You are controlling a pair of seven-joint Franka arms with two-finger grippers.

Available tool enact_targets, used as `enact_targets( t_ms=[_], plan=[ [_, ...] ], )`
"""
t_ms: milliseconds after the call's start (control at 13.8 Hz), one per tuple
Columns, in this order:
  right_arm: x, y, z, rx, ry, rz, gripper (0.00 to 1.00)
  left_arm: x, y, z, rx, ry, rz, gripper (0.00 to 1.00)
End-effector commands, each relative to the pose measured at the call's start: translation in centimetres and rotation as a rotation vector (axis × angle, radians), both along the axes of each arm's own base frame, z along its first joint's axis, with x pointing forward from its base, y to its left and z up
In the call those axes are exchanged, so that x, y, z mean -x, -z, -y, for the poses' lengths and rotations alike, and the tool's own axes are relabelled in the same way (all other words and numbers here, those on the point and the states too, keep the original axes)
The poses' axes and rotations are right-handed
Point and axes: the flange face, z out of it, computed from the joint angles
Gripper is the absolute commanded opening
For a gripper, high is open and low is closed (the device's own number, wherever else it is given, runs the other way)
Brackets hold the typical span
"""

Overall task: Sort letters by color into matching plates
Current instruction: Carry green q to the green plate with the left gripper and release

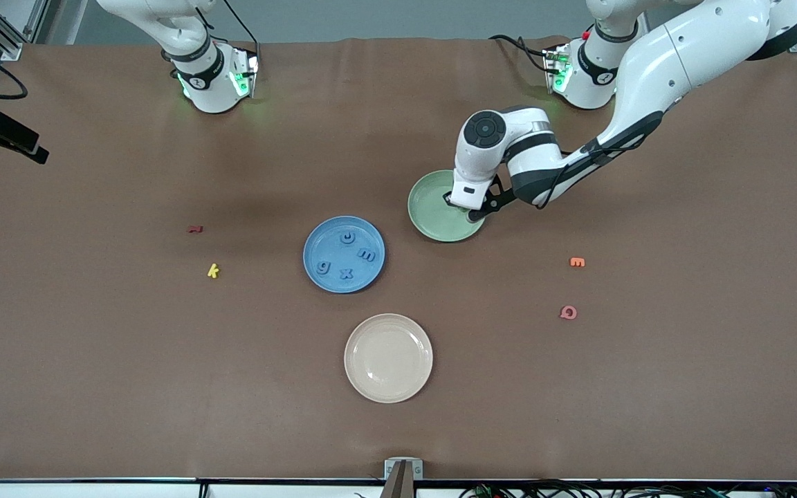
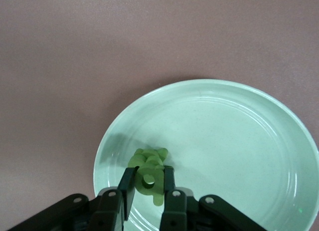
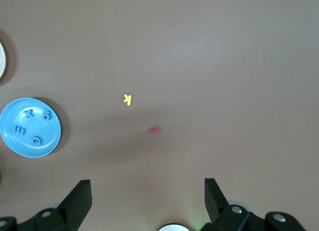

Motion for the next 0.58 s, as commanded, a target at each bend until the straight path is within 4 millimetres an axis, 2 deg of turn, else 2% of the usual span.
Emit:
enact_targets(
  t_ms=[0,218,508],
  plan=[
    [0.65,0.09,0.32,0.016,-0.020,0.004,1.00,0.22,0.04,-0.03,0.007,-0.013,0.010,0.13],
    [0.84,-0.21,0.89,0.016,-0.049,0.010,1.00,0.31,0.13,-0.13,0.004,-0.012,0.008,0.16],
    [0.85,-0.11,0.57,0.016,-0.055,0.006,1.00,0.37,0.28,-0.20,0.000,-0.013,0.005,0.16]
  ],
)
